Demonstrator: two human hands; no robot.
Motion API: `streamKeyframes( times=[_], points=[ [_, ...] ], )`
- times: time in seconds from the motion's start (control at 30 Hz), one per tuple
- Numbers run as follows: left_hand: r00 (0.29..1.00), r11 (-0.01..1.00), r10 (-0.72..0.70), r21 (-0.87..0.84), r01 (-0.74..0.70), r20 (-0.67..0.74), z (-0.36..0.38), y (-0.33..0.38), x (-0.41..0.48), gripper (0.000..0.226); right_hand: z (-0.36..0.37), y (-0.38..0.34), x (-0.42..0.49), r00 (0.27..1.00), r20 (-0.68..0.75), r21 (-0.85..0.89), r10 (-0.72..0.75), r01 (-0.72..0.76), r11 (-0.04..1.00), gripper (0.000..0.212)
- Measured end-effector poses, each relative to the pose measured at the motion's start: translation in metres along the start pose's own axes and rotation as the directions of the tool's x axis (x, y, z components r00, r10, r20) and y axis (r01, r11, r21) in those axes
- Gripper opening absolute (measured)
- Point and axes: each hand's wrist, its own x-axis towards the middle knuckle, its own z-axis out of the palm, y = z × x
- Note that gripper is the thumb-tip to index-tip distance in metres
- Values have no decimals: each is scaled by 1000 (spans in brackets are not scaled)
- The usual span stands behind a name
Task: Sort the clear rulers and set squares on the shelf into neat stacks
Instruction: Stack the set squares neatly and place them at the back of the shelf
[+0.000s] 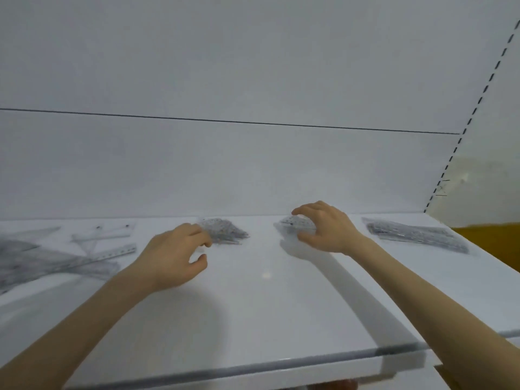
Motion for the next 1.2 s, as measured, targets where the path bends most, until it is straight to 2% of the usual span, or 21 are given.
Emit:
streamKeyframes(
  times=[0.07, 0.13, 0.2, 0.3, 0.4, 0.57, 0.77, 0.9, 1.03, 1.2],
  points=[
    [999, 999, -44, 20, 44, 2, -15, -16, -21, 56, 1, -31, 8, 999, -2, 23, -35, 35, 999, 52],
    [995, 994, -101, 31, 100, 19, -30, -35, -46, 29, 3, -65, 18, 996, -5, 39, -88, 88, 995, 45],
    [988, 988, -157, 10, 157, 10, -46, -58, -73, 18, 5, -103, 30, 987, -6, 49, -158, 158, 986, 41],
    [976, 976, -216, -29, 215, -35, -70, -97, -117, 17, 14, -166, 46, 971, 14, 92, -239, 237, 967, 44],
    [956, 957, -289, 5, 290, -55, -93, -142, -161, 17, 29, -232, 61, 953, 15, 120, -303, 299, 947, 35],
    [915, 920, -393, -57, 389, -92, -123, -221, -219, 16, 53, -326, 84, 952, 46, 158, -303, 292, 943, 32],
    [940, 934, -333, -160, 319, -71, -124, -282, -240, 17, 71, -391, 97, 940, 217, 174, -263, 228, 958, 43],
    [960, 947, -269, -200, 250, -74, -121, -298, -236, 18, 76, -418, 106, 923, 287, 87, -254, 239, 967, 38],
    [971, 953, -224, -224, 202, -80, -115, -310, -230, 21, 73, -423, 111, 918, 308, 44, -250, 249, 968, 35],
    [981, 952, -183, -262, 159, -69, -105, -311, -213, 19, 73, -420, 108, 905, 324, 132, -275, 244, 961, 35]
  ],
)
